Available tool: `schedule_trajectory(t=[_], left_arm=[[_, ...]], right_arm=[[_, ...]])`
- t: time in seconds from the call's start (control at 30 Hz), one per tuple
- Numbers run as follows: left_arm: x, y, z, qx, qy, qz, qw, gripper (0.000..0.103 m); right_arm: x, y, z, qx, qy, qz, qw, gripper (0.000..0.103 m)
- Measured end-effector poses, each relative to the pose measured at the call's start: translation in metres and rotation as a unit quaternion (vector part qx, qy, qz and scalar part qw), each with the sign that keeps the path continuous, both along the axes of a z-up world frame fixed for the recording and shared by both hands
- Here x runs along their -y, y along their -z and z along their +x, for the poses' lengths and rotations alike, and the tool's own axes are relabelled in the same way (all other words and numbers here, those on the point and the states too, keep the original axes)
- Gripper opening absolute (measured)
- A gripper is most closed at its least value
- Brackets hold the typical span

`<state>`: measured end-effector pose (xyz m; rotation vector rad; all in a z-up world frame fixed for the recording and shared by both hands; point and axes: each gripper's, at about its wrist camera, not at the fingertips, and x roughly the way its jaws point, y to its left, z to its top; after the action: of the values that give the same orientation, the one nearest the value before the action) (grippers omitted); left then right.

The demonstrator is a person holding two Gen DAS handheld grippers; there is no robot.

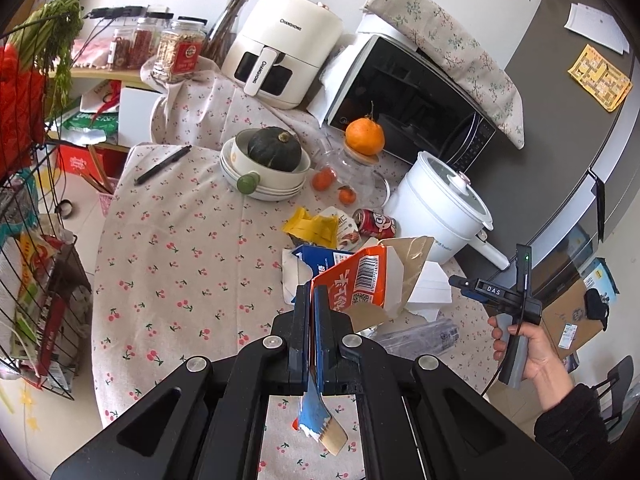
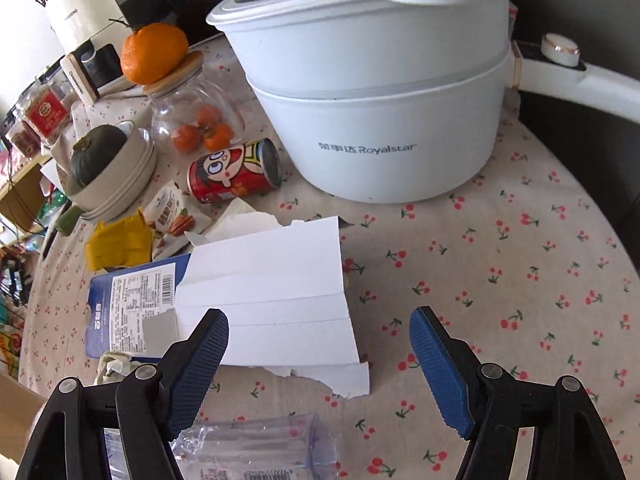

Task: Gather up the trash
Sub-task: 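Grasp the blue biscuit box flap with the right tool while the left tool holds the paper bag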

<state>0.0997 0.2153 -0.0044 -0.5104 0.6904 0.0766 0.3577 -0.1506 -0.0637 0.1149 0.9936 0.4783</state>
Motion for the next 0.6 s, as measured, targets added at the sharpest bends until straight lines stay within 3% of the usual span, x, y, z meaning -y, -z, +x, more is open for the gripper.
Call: schedule_trajectory(t=[0.17,0.33,0.4,0.6], left_arm=[[0.006,0.004,0.009,-0.005,0.002,-0.005,1.0,0.001],[0.011,0.004,0.012,-0.004,0.005,-0.006,1.0,0.001],[0.011,0.003,0.011,-0.002,0.006,-0.007,1.0,0.001],[0.007,0.0,0.006,0.004,-0.002,-0.015,0.9999,0.001]], right_arm=[[-0.002,0.022,0.017,-0.034,-0.019,0.068,0.997,0.078],[-0.003,0.021,0.014,-0.04,-0.043,0.109,0.992,0.039],[-0.001,0.014,0.009,-0.038,-0.055,0.127,0.99,0.029],[-0.018,-0.007,-0.011,-0.042,-0.12,0.155,0.98,0.028]])
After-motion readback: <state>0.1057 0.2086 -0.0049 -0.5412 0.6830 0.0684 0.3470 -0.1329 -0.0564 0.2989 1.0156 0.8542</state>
